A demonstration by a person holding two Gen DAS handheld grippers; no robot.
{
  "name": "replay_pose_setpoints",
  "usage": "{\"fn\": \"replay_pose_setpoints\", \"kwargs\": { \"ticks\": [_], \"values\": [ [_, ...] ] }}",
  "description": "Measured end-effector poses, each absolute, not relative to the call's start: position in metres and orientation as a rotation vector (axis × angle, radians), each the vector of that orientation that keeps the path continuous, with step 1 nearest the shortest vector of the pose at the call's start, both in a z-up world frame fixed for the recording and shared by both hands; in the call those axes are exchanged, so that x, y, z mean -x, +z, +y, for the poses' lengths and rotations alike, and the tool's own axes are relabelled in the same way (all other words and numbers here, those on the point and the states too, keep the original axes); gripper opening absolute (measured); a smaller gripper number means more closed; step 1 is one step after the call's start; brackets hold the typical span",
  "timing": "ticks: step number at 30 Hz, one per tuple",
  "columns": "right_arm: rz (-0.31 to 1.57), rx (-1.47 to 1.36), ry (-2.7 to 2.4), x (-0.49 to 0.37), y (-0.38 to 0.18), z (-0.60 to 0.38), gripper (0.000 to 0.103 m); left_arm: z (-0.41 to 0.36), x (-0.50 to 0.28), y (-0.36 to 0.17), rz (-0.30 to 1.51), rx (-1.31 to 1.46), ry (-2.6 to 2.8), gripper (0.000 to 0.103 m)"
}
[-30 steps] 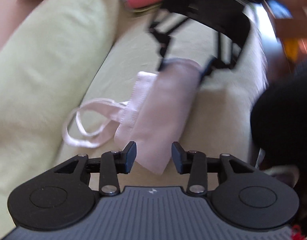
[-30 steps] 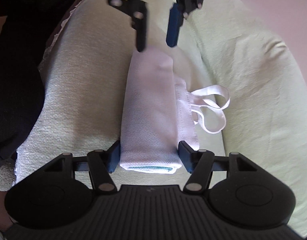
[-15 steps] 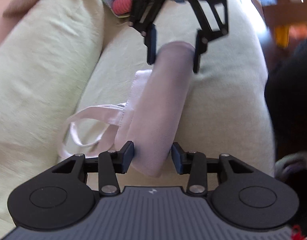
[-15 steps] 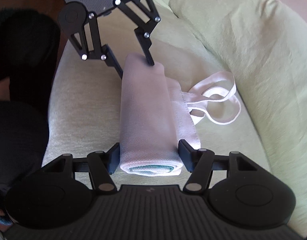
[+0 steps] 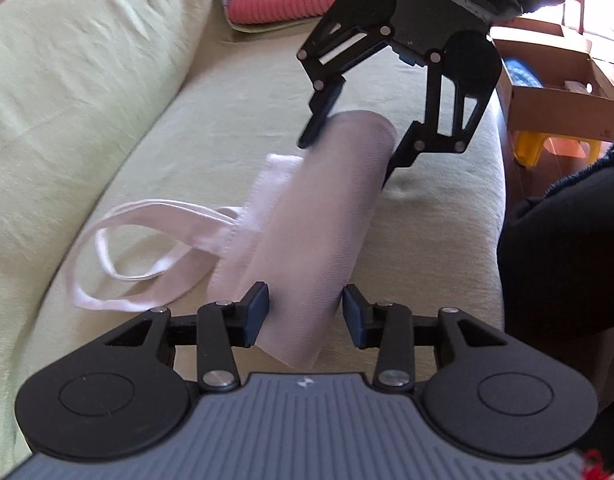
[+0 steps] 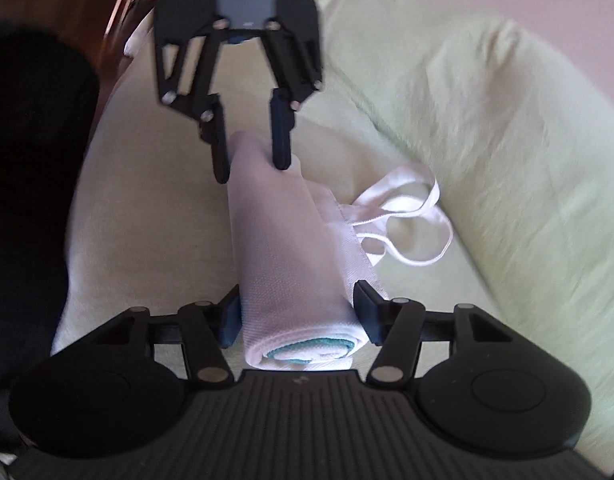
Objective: Fold shopping bag
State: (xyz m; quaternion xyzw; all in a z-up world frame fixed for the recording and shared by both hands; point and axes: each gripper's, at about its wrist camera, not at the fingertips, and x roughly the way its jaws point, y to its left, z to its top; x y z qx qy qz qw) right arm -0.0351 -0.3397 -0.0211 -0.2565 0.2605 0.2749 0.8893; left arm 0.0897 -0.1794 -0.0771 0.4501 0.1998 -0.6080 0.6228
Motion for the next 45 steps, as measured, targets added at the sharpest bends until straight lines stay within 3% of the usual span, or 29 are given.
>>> {"fn": "replay_pose_setpoints", "kwargs": {
  "ticks": [10, 16, 19, 25, 29, 32, 39, 45],
  "values": [
    [0.779, -0.171, 0.678, -0.013, -0.015, -0.413, 0.053, -0.202, -0.078, -0.064, 0.322, -1.125, -1.275, 0.05],
    [0.886, -0.328, 0.809, -0.045, -0.028, -0.441, 0.053, -0.211, -0.084, -0.069, 0.339, -1.14, -1.27, 0.051],
    [0.884, -0.152, 0.833, -0.041, -0.016, -0.423, 0.052, -0.201, -0.1, -0.056, 0.425, -1.053, -1.331, 0.052],
    [0.777, 0.146, 0.769, -0.011, -0.009, -0.381, 0.052, -0.2, -0.188, -0.038, 0.819, -0.535, -1.233, 0.059],
    [0.736, 0.291, 0.711, 0.011, -0.007, -0.356, 0.052, -0.217, -0.238, -0.058, 1.087, -0.298, -1.133, 0.067],
    [0.724, 0.333, 0.69, 0.018, -0.005, -0.352, 0.052, -0.236, -0.262, -0.089, 1.287, -0.158, -1.136, 0.067],
    [0.713, 0.313, 0.683, 0.025, -0.002, -0.356, 0.053, -0.293, -0.249, -0.139, 1.436, -0.224, -1.293, 0.067],
    [0.714, 0.284, 0.656, 0.012, -0.01, -0.353, 0.053, -0.322, -0.259, -0.149, 1.442, -0.216, -1.404, 0.066]
  ]
}}
